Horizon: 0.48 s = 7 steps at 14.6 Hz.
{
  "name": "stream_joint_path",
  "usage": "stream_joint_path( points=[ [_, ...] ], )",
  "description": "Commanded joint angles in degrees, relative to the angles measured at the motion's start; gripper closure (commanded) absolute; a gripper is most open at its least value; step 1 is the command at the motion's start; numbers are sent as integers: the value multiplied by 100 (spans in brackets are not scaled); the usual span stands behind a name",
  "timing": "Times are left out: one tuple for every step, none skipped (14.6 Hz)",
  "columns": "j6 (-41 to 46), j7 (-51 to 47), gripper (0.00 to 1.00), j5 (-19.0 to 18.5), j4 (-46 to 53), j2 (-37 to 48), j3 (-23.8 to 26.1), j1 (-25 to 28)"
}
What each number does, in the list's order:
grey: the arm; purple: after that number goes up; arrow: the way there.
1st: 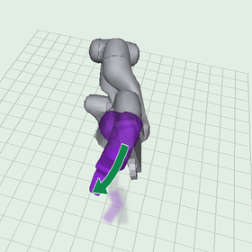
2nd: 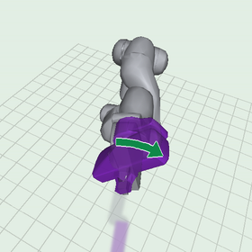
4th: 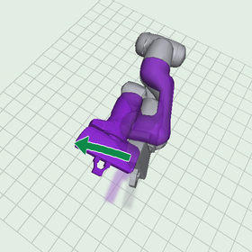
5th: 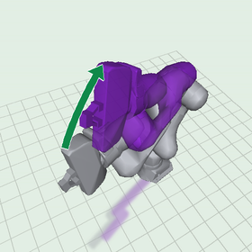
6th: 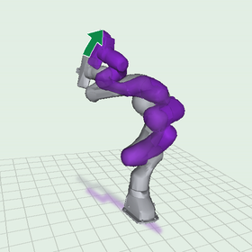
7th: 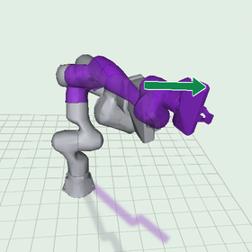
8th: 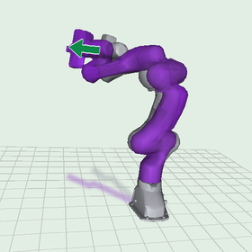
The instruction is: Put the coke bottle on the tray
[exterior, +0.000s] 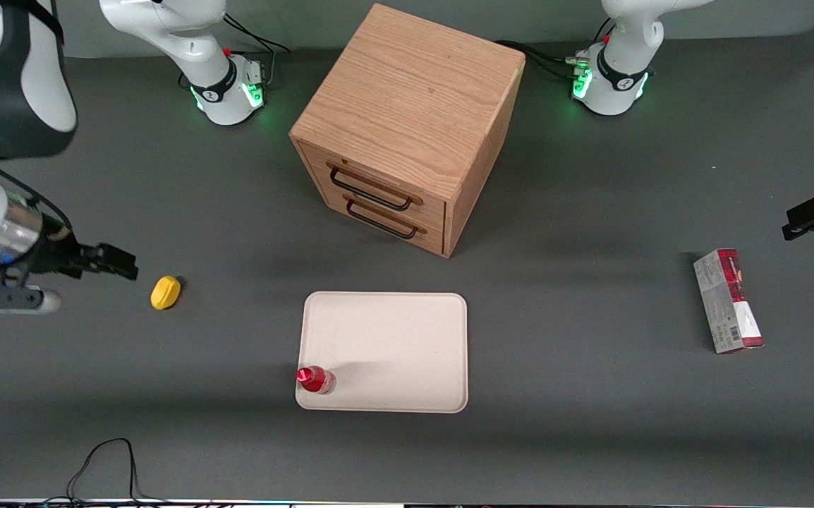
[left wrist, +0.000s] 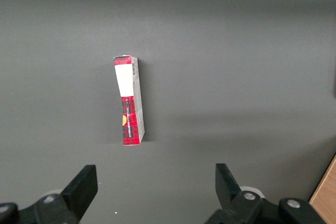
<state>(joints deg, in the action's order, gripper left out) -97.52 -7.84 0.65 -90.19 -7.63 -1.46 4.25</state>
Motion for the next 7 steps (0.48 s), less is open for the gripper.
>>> stream_joint_path(
  points=[
    [-145,134,0,207,-1201,1147,-275,111],
    [-145,142,0,207,-1333,1288,-275,111],
    [-127,134,0,190,-1361,1316,-275,111],
    [-92,125,0,189,-1352,1316,-275,111],
    [-92,125,0,189,-1361,1316,-275,111],
    [-92,134,0,189,-1361,1316,-275,111],
    [-83,134,0,181,-1352,1316,-275,102]
  ],
)
